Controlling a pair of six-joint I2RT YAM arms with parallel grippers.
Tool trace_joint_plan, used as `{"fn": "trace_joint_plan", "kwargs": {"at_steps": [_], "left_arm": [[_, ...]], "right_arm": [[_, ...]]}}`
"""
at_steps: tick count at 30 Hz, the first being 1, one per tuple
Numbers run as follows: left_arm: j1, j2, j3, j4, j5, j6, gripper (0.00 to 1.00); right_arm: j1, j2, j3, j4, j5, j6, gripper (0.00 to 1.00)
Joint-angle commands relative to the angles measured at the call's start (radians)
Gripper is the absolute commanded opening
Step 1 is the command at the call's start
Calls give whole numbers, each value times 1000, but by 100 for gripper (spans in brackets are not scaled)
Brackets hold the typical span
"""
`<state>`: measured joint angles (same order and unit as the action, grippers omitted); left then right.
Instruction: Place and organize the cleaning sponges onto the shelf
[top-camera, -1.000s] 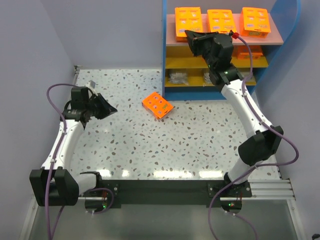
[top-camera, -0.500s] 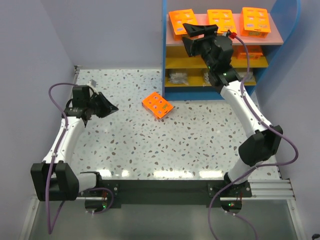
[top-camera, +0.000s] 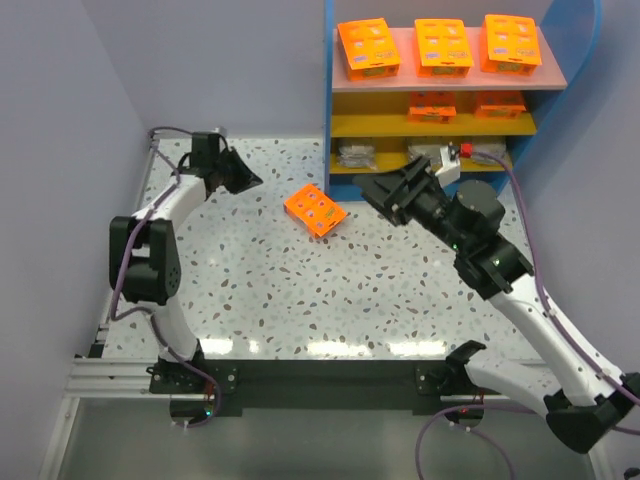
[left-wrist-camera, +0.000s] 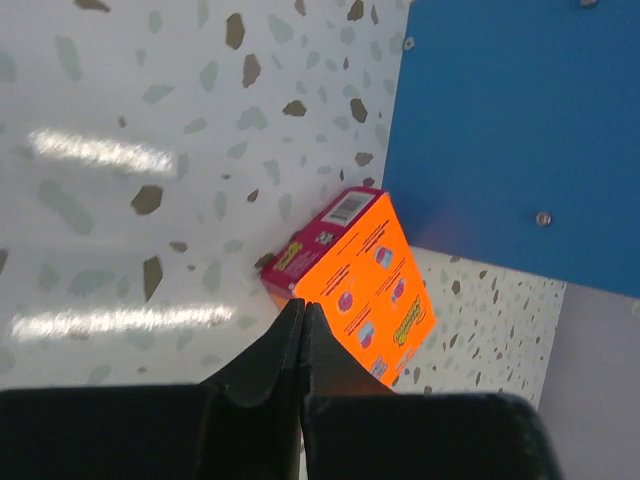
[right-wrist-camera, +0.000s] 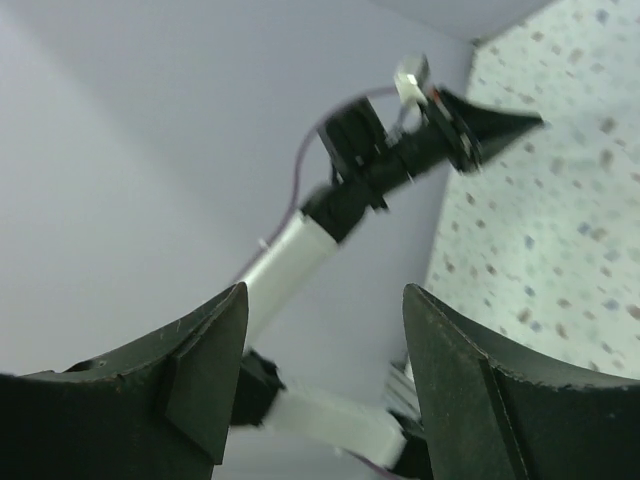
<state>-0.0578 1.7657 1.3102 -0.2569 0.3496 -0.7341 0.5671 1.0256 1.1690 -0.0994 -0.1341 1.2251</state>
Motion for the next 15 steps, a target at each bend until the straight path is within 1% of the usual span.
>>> {"fn": "trace_joint_plan", "kwargs": {"at_steps": [1, 2, 3, 4, 9, 10, 12, 15], "left_arm": [[-59, 150, 199, 70, -43, -8, 0], [-69, 223, 228, 70, -49, -8, 0], [-71, 257, 254, 70, -55, -14, 0], [-73, 323, 305, 70, -55, -17, 0], [-74, 509, 495, 9, -41, 16, 0], [-77, 555, 515, -10, -34, 22, 0], [-83, 584, 529, -1, 8, 36, 0], [-103, 607, 500, 70, 86, 45, 0]], "right_arm": [[-6, -71, -173, -216, -35, -110, 67], [-4, -131, -205, -232, -26, -133, 67], [-4, -157, -238, -247, -21, -137, 68], [-4, -183, -293, -278, -15, -141, 69], [-4, -291, -425, -329, -10, -128, 71], [-4, -303, -458, -333, -4, -122, 72], [-4, -335, -491, -333, 16, -116, 72], [-4, -340, -545, -341, 30, -111, 73]]}}
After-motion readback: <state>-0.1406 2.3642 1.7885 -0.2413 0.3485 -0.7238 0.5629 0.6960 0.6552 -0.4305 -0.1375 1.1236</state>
